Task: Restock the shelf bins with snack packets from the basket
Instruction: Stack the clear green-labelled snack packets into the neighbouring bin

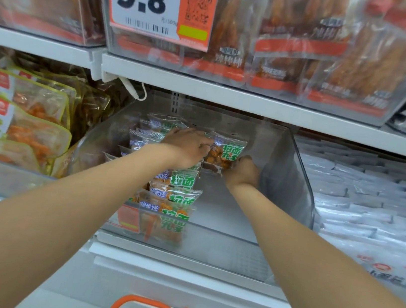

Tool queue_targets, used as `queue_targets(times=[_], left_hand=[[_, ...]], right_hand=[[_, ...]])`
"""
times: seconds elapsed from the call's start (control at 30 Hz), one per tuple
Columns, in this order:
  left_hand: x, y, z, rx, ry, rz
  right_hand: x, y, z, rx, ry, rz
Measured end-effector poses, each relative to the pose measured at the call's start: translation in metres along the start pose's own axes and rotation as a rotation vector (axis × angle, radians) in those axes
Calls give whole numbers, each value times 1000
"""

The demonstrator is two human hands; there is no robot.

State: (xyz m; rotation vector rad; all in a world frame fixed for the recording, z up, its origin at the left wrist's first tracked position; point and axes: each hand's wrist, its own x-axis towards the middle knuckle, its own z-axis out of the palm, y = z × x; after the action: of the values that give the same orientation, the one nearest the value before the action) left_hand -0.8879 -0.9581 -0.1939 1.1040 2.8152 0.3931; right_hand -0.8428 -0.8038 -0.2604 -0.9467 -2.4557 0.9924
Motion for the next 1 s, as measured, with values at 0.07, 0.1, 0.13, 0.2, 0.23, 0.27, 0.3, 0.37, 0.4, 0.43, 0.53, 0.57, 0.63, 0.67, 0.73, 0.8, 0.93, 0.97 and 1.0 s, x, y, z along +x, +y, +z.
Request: queue_targets(times=[0.07, 0.1, 0.13, 0.2, 0.23, 0.27, 0.3, 0.37, 0.4, 0.43, 0.53, 0.57, 0.63, 0.67, 0.73, 0.8, 0.93, 0.97, 1.0], left_hand=[[1, 0, 1, 6, -9, 5], [1, 0, 1, 10, -11, 6], [0, 0, 1, 9, -10, 7], [-3, 2, -3, -15, -5, 3], [-5, 4, -5, -31, 3, -2], [-8, 6, -8, -46, 19, -11], [-13, 9, -11, -62, 41, -25], [-26, 15, -15, -80, 125, -54], [-34, 18, -16, -80, 190, -47], [-43, 22, -15, -82, 265, -30], [-86, 40, -12, -121, 459, -45], [-103, 48, -10, -136, 505, -62], [-142, 66, -1, -139, 555, -89], [-159, 74, 8, -129, 553, -93], [-190, 86, 30, -134, 471, -117], [-211, 94, 56, -176, 302, -192], [-237, 97, 116, -297, -135, -292], [-240, 94, 132, -332, -230, -272], [-244, 91, 147, -368, -311, -256]], right_hand=[[-1, 0, -3, -22, 3, -31], [-3, 0, -5, -17, -9, -29], [-5, -1, -7, -7, -22, -15], [-10, -2, -13, 9, -47, 44], [-14, -5, -18, 14, -50, 70], [-19, -9, -23, 22, -55, 70], [-26, -14, -29, 33, -50, 36], [-47, -23, -43, 69, -32, -100], [-61, -25, -52, 100, -25, -172], [-78, -26, -61, 121, -14, -247], [-130, -22, -84, 116, 42, -518], [-146, -17, -89, 109, 52, -584], [-174, -1, -94, 91, 47, -639], [-187, 9, -95, 87, 39, -641], [-212, 32, -95, 71, -18, -607], [-233, 58, -90, 35, -106, -554], [-264, 116, -71, -95, -351, -433], [-268, 134, -65, -140, -428, -386], [-270, 156, -59, -178, -512, -323]])
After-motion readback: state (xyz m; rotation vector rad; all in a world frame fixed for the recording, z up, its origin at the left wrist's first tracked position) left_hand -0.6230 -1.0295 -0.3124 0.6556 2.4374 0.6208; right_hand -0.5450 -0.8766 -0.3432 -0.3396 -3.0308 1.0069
